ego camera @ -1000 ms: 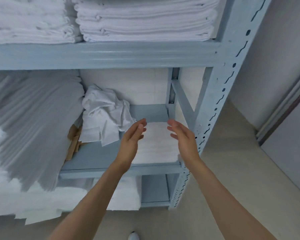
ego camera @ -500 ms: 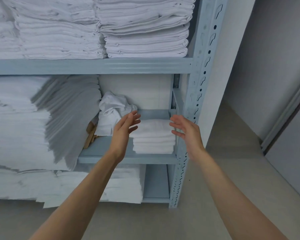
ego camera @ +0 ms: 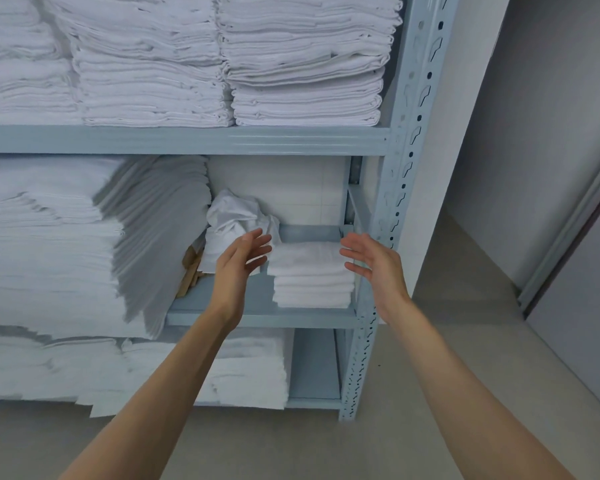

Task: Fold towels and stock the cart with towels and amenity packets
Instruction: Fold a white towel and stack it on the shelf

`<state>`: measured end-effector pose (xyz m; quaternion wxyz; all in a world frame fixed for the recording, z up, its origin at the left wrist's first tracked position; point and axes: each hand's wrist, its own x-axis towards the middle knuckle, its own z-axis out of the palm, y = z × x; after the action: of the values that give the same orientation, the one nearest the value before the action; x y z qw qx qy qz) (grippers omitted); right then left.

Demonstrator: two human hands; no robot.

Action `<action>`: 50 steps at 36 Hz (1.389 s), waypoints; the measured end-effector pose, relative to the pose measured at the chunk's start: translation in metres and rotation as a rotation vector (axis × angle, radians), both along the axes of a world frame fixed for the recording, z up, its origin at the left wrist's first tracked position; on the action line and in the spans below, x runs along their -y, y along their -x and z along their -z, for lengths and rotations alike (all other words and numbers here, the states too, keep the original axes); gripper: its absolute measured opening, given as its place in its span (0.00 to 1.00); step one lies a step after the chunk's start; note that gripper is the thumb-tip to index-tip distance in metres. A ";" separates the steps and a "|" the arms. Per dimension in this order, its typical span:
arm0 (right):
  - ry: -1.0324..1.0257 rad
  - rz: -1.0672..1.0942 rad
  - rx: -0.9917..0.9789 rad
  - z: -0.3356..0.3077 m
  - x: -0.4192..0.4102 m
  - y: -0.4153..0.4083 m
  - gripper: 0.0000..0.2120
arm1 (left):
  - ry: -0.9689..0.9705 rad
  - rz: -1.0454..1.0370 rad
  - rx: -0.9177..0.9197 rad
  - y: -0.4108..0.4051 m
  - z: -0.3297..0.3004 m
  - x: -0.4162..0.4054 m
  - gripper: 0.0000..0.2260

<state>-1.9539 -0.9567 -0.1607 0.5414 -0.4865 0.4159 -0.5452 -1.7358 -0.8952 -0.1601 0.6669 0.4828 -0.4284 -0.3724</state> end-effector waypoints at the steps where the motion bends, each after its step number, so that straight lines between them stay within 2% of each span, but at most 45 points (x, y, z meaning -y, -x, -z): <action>1: 0.003 0.001 -0.002 -0.001 0.000 0.000 0.14 | 0.003 0.003 -0.002 0.001 -0.001 0.000 0.13; 16: 0.010 -0.007 -0.008 0.000 0.024 0.017 0.12 | 0.006 0.031 0.012 0.017 -0.003 0.029 0.17; 32: -0.094 -0.021 -0.069 0.050 0.072 0.017 0.12 | -0.118 -0.038 -0.052 0.004 0.054 0.068 0.18; 38: -0.117 0.042 -0.119 0.068 0.109 0.000 0.12 | -0.156 -0.016 -0.079 -0.016 0.073 0.106 0.15; 43: -0.160 0.118 -0.226 0.096 0.148 -0.016 0.17 | -0.217 0.006 -0.089 -0.036 0.099 0.155 0.11; 50: -0.232 0.152 -0.454 0.139 0.214 -0.036 0.28 | -0.365 -0.038 0.004 -0.063 0.148 0.229 0.16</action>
<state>-1.9177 -1.1709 -0.3001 0.4438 -0.4983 0.6220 -0.4097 -1.6726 -1.1245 -0.3081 0.5742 0.6046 -0.3458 -0.4304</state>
